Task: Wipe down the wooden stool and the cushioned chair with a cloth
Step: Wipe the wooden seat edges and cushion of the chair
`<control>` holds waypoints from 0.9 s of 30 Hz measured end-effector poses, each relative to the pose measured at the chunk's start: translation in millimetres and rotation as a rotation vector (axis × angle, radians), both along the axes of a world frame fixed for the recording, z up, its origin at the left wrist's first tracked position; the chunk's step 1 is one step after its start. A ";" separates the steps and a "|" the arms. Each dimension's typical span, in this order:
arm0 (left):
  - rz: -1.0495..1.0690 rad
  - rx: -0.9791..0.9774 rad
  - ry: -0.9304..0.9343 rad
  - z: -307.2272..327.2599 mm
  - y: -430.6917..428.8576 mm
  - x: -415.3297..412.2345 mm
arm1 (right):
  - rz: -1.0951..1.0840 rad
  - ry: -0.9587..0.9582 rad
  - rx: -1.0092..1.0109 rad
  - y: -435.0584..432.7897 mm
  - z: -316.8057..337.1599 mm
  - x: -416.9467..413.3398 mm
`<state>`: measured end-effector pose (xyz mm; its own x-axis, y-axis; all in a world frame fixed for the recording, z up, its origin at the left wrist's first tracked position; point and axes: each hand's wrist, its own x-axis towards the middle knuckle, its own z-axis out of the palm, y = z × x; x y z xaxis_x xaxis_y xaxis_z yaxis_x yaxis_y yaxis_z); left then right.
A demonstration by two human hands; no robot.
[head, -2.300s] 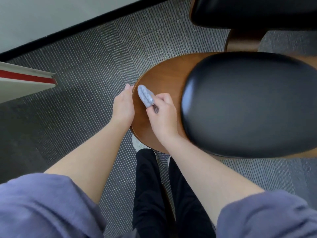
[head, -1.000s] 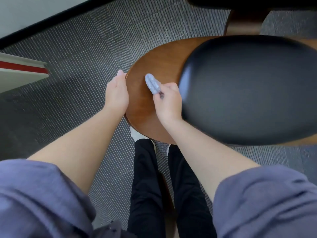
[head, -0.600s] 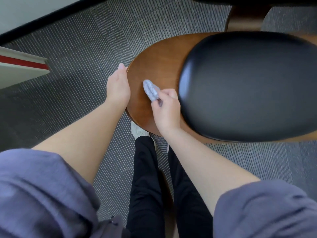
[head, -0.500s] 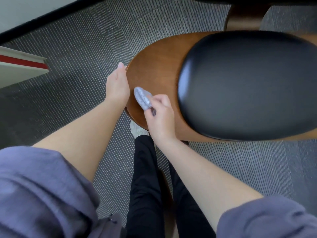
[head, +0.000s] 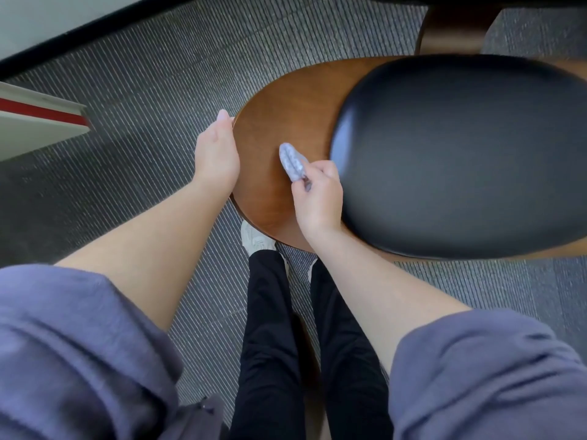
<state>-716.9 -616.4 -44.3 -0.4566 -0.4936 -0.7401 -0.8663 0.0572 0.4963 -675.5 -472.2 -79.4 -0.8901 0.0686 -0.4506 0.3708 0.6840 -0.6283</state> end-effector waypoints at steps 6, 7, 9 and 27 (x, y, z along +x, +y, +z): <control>-0.001 -0.032 -0.001 -1.7 1.6 -2.9 | 0.135 0.057 -0.180 -4.0 22.3 23.0; -0.015 -0.045 0.000 -1.5 2.3 -2.5 | 0.154 0.049 -0.211 0.6 25.8 30.2; -0.024 -0.067 0.006 -1.6 2.1 -1.5 | 0.196 0.026 -0.230 12.5 29.0 42.3; -0.082 -0.109 0.113 -4.8 -0.5 4.1 | 0.311 0.118 -0.248 13.1 18.7 31.5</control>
<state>-712.8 -616.8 -49.2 -0.5764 -0.5259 -0.6254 -0.7952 0.1847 0.5775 -644.0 -459.0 -60.7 -0.8978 -0.3098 -0.3130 0.0855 0.5745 -0.8140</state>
